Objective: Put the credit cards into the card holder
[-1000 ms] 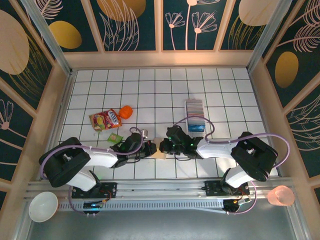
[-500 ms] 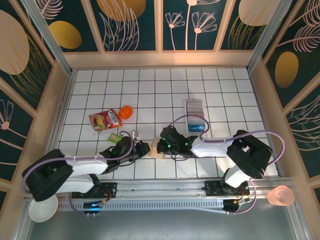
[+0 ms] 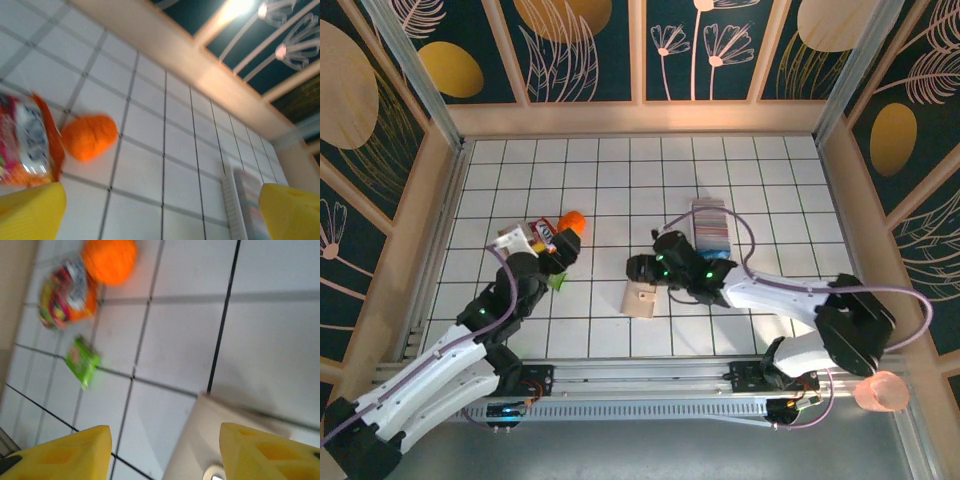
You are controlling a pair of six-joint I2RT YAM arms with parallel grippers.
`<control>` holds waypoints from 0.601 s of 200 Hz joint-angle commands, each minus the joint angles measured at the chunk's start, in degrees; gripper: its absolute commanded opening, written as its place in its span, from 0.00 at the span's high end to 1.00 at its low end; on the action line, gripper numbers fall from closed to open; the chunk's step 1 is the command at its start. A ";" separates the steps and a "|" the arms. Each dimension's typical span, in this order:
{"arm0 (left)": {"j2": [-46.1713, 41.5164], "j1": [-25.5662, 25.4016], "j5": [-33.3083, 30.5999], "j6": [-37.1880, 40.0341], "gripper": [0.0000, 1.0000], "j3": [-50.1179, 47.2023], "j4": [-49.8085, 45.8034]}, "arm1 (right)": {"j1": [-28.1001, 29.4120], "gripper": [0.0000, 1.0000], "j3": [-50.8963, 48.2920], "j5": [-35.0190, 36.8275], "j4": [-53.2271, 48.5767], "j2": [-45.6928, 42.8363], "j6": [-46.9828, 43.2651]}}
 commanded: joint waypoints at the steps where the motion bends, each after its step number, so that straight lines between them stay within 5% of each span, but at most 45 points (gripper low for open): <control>1: 2.03 2.97 -12.42 12.75 0.01 4.71 -3.10 | -7.60 0.43 1.62 3.06 2.43 -7.45 -11.18; 37: 7.25 14.87 -17.80 14.98 0.01 2.43 6.54 | -26.46 0.45 -7.42 3.79 17.95 -19.70 -24.28; 53: 7.69 18.97 -17.00 16.83 0.01 -3.78 17.05 | -32.87 0.35 -12.88 3.10 26.28 -22.94 -32.96; 76: 9.30 21.04 -19.19 22.92 0.01 -8.23 24.34 | -37.60 0.27 -18.95 14.09 34.58 -21.99 -42.97; 96: 11.30 21.21 -27.68 28.91 0.01 -9.77 26.90 | -42.30 0.20 -21.65 20.78 36.07 -19.55 -42.34; 120: 12.36 23.20 -28.15 35.33 0.01 -16.40 40.38 | -50.24 0.17 -28.99 11.63 44.69 -19.02 -38.38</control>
